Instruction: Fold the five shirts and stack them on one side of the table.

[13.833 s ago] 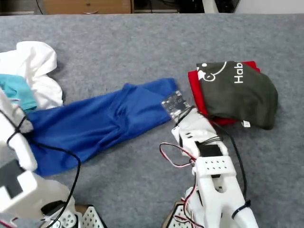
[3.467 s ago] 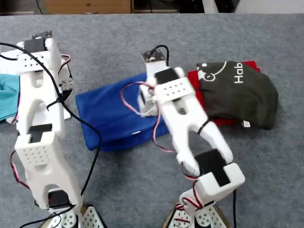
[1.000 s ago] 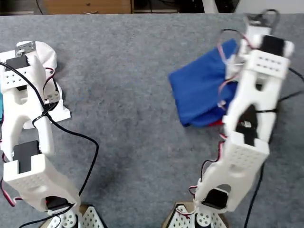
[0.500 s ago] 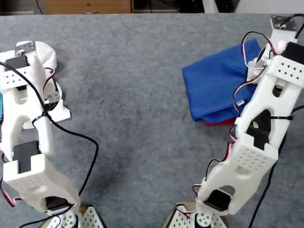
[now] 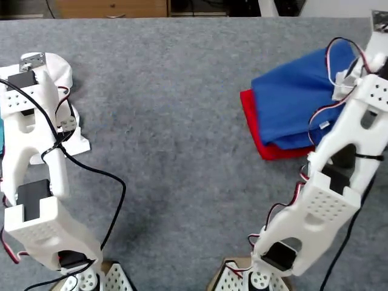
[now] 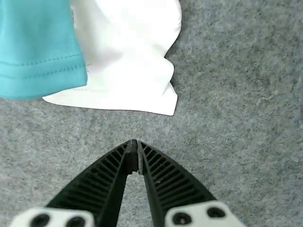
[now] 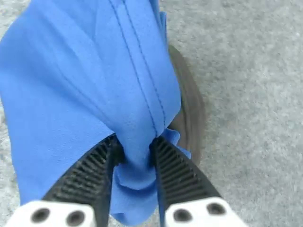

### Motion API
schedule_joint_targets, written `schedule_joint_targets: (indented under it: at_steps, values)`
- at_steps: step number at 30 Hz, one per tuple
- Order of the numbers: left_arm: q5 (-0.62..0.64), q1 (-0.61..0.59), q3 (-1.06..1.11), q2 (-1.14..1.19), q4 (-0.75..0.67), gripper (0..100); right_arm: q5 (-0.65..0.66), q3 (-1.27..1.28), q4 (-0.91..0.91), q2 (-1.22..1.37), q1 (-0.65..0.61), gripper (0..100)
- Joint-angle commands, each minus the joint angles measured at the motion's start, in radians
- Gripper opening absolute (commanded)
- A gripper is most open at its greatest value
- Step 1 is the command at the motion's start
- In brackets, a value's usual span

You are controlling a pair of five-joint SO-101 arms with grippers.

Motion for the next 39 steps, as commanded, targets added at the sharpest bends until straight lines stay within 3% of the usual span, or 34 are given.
schedule_joint_targets:
  at_steps: [1,6,12,15,22,26,29,31,34,39]
  values:
    - [-0.005,-0.008,-0.012,-0.056,-0.002,2,0.005,-0.048,-0.005,-0.048,0.038,0.2]
    - [-0.005,-0.008,-0.012,-0.056,-0.002,2,0.017,-0.058,0.044,0.024,0.036,2.3]
    - [-0.005,-0.008,-0.011,-0.056,-0.002,2,-0.091,-0.059,0.097,0.059,0.048,29.5]
    - [-0.005,-0.008,-0.011,-0.056,-0.002,2,-0.112,-0.087,0.097,0.059,0.051,33.0]
    - [-0.005,-0.009,-0.009,-0.056,-0.002,2,-0.109,-0.148,0.097,0.064,0.022,31.7]
    - [-0.008,-0.018,-0.014,-0.058,-0.008,2,-0.101,-0.114,0.092,0.065,-0.002,13.2]
    - [-0.011,-0.066,-0.066,-0.056,-0.009,2,0.037,-0.084,0.084,0.065,-0.030,0.0]
    - [-0.011,-0.126,-0.141,-0.047,-0.008,2,0.123,-0.056,0.101,0.059,-0.039,1.4]
    - [-0.014,-0.216,-0.252,-0.044,-0.035,5,0.140,-0.047,0.101,0.058,-0.038,0.2]
    - [-0.072,-0.341,-0.311,0.022,-0.230,16,0.140,-0.045,0.101,0.058,-0.039,0.2]
